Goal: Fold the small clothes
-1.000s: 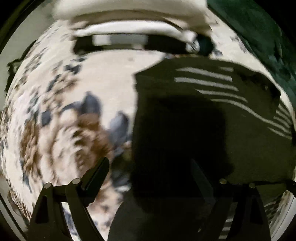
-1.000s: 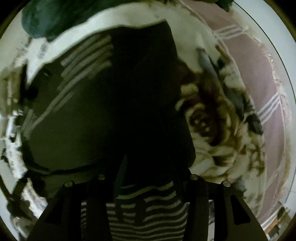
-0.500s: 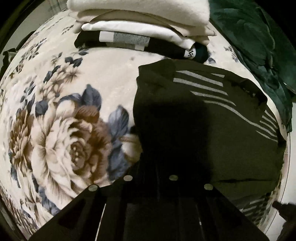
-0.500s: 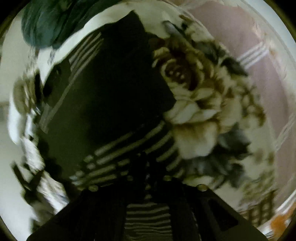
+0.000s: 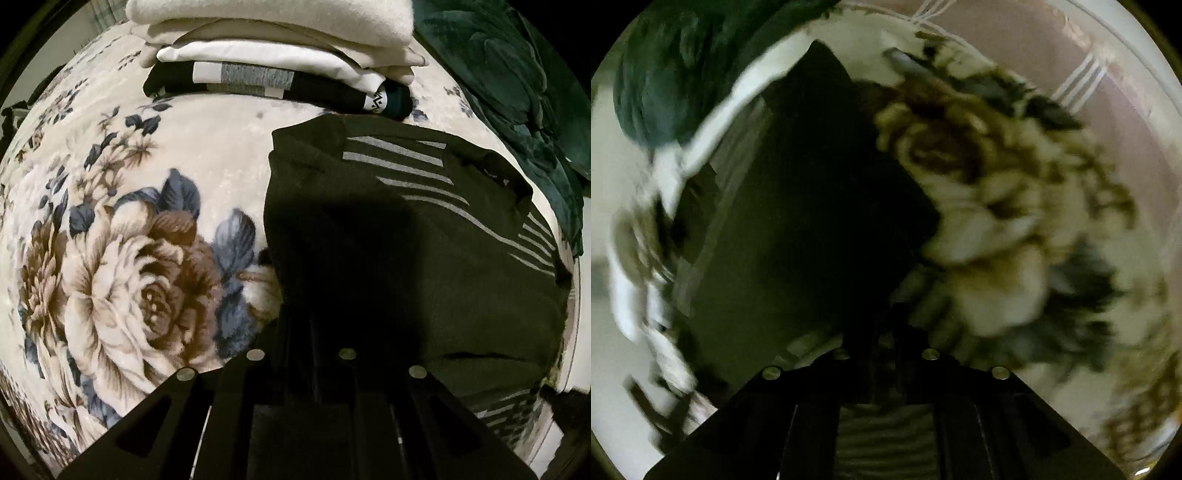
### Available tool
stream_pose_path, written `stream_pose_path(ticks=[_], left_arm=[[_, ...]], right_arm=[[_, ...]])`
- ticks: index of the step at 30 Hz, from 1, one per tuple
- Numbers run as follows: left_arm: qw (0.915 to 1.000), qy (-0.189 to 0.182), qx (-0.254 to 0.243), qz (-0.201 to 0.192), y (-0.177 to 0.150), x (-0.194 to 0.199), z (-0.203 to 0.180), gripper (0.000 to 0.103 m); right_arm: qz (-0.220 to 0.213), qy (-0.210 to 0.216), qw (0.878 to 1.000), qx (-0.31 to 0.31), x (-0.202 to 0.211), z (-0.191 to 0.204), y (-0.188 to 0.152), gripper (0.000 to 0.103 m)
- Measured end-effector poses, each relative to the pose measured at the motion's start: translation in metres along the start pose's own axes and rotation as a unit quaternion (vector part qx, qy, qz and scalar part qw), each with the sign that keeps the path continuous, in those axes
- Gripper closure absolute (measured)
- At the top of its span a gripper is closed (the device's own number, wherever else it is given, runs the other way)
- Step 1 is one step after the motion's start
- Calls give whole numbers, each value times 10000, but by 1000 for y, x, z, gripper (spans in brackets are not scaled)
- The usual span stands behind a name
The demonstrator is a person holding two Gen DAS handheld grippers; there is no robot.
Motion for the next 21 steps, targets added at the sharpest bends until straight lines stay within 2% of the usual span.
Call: stream_pose_path(ticks=[2, 3, 4, 5, 6, 7, 10, 13, 14, 15, 16, 17, 21], left_arm=[[9997, -160, 106, 155, 1, 0, 4, 92], [9994, -211, 163, 223, 2, 1, 6, 89], [9991, -244, 216, 254, 3, 2, 6, 80], [9988, -334, 263, 223, 5, 5, 6, 66], [9988, -382, 264, 172, 6, 8, 6, 58], [9989, -395, 230, 97, 10, 11, 3, 49], [9996, -263, -113, -67, 24, 12, -14, 48], [9988, -10, -469, -159, 38, 4, -36, 48], [9985, 5, -510, -176, 42, 3, -38, 48], [9984, 14, -523, -201, 45, 3, -41, 48], [9984, 30, -506, -236, 46, 4, -41, 48], [9986, 2, -456, -279, 48, 7, -40, 48], [9994, -70, -154, -297, 48, 13, -24, 48]], right_arm=[[122, 71, 9999, -50, 6, -7, -2, 94], [46, 126, 9999, -63, 12, -9, 0, 87], [-145, 220, 9997, -15, 20, -7, 5, 72], [-274, 284, 9992, 61, 24, -4, 10, 64], [-394, 348, 9985, 178, 27, 3, 18, 59], [-451, 386, 9979, 250, 30, 10, 24, 59], [-535, 414, 9957, 633, 20, 40, 53, 59], [-420, 92, 9925, 1144, -5, 73, 87, 59], [-283, -164, 9878, 1522, -18, 85, 91, 59], [-227, -365, 9841, 1724, -26, 94, 95, 65], [-283, -684, 9770, 2002, -30, 103, 94, 93], [-337, -807, 9732, 2128, -29, 106, 93, 97], [-727, -941, 9609, 2501, -11, 124, 85, 98]])
Point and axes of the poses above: each gripper's, at about its wrist camera, not at the fingertips, and x roughly against the way its jaws point, z to its left, y to its top, the point moved 3 cm from there along -x, roughly the way its jaws point, and after that the axes turned 14 degrees about y, right-handed, at the moved point
